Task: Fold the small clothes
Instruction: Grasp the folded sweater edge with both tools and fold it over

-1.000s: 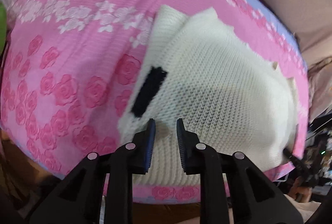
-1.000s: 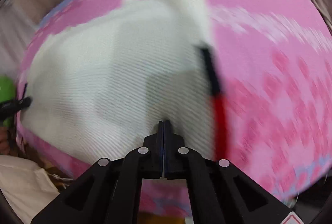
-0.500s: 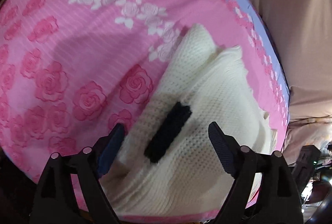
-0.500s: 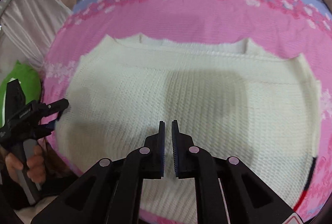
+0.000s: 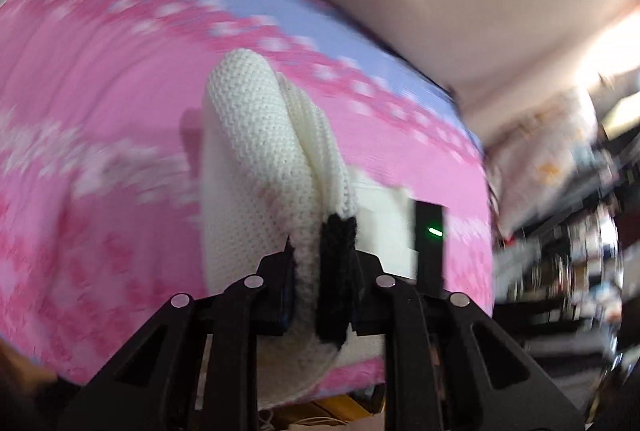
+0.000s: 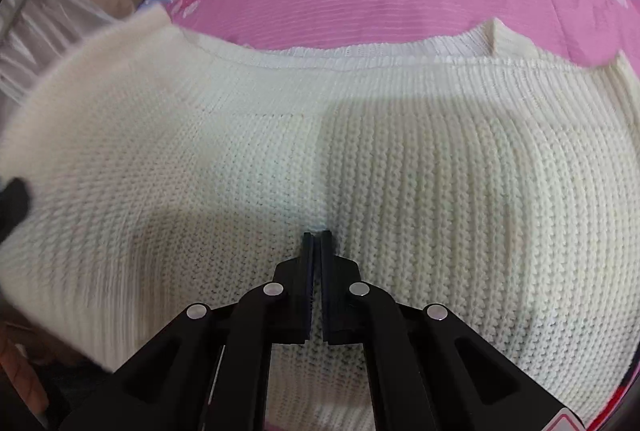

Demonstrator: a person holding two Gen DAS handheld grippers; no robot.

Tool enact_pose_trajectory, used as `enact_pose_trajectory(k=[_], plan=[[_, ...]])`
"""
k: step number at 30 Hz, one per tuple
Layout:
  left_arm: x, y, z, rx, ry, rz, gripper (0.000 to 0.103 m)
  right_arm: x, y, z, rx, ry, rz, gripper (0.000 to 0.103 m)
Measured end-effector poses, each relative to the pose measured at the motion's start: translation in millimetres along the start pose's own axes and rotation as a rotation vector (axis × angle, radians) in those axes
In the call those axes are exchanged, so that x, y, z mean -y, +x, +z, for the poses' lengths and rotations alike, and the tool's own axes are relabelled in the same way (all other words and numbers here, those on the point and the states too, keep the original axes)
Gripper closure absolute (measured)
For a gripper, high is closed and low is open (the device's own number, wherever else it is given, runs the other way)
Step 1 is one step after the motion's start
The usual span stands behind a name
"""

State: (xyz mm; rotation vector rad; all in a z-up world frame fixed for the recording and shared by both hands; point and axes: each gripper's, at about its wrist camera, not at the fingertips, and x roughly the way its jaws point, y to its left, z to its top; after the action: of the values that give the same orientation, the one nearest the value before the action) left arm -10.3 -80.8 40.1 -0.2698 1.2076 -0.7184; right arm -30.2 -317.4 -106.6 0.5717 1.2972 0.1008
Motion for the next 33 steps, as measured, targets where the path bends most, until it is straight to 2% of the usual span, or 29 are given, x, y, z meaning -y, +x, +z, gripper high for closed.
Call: enact_pose_trajectory(k=[3, 5, 7, 9, 10, 12, 13, 14, 15, 17, 20, 21, 23, 26, 28, 29, 30, 31, 33], plan=[[62.5, 41.6, -2.5, -0.087, 0.125, -0.068, 0.084, 33.0, -36.0, -9.0, 0.068, 0.114, 0.064, 0.097], [89.4, 80.5, -11.4, -0.155, 0.175, -0.065, 0.081, 63.9, -68.7, -21.4, 0.134, 0.170, 0.052, 0.092], [113.6, 129.3, -24.6, -0.234, 0.243, -0.035, 0.074, 104.4, -102.2, -40.0, 0.193, 0.238, 0.029, 0.090], [124.6, 146.2, -35.0, -0.231, 0.291, -0.010, 0.071, 136.1, -123.8, -57.1, 0.227, 0.284, -0.028, 0.088], [126.5, 140.9, -37.9, -0.204, 0.304, -0.016, 0.064, 153.7, -134.2, -67.3, 0.234, 0.315, -0.067, 0.088], [122.2, 121.7, -39.5, -0.152, 0.322, -0.023, 0.022, 170.1, -148.1, -81.6, 0.247, 0.344, -0.101, 0.087], [116.0, 111.2, -41.8, -0.122, 0.330, -0.008, 0.017, 171.2, -152.4, -87.1, 0.256, 0.342, -0.101, 0.086], [107.5, 101.0, -42.2, -0.102, 0.336, 0.014, 0.016, 170.2, -157.6, -91.3, 0.268, 0.335, -0.095, 0.078], [93.2, 91.8, -43.6, -0.098, 0.339, 0.052, 0.015, 165.5, -160.0, -93.0, 0.276, 0.327, -0.084, 0.065], [67.3, 87.7, -44.1, -0.127, 0.324, 0.096, 0.015, 154.3, -159.3, -90.8, 0.283, 0.309, -0.057, 0.048], [25.8, 81.0, -56.4, -0.180, 0.278, 0.115, 0.015, 136.0, -144.8, -78.7, 0.272, 0.299, -0.006, 0.040], [18.0, 75.9, -61.6, -0.192, 0.273, 0.108, 0.015, 124.6, -132.9, -72.5, 0.273, 0.302, -0.007, 0.035], [3.7, 73.3, -68.6, -0.222, 0.272, 0.082, 0.015, 115.7, -118.5, -65.4, 0.264, 0.304, -0.037, 0.033], [-9.7, 76.1, -76.9, -0.292, 0.297, 0.052, 0.015, 110.6, -91.5, -59.0, 0.230, 0.334, -0.125, 0.033], [-10.0, 72.6, -79.6, -0.302, 0.305, 0.051, 0.015, 102.6, -81.9, -58.9, 0.230, 0.343, -0.128, 0.052], [-10.0, 69.3, -80.0, -0.293, 0.304, 0.050, 0.015, 93.7, -81.7, -57.4, 0.236, 0.337, -0.128, 0.073], [-8.7, 66.9, -80.6, -0.282, 0.302, 0.052, 0.015, 85.1, -85.6, -55.1, 0.241, 0.321, -0.125, 0.079], [-6.6, 64.1, -81.1, -0.261, 0.298, 0.061, 0.015, 80.0, -94.0, -54.1, 0.260, 0.307, -0.110, 0.081], [-2.0, 59.6, -83.5, -0.204, 0.272, 0.095, 0.014, 70.3, -130.1, -55.7, 0.341, 0.265, -0.018, 0.083]])
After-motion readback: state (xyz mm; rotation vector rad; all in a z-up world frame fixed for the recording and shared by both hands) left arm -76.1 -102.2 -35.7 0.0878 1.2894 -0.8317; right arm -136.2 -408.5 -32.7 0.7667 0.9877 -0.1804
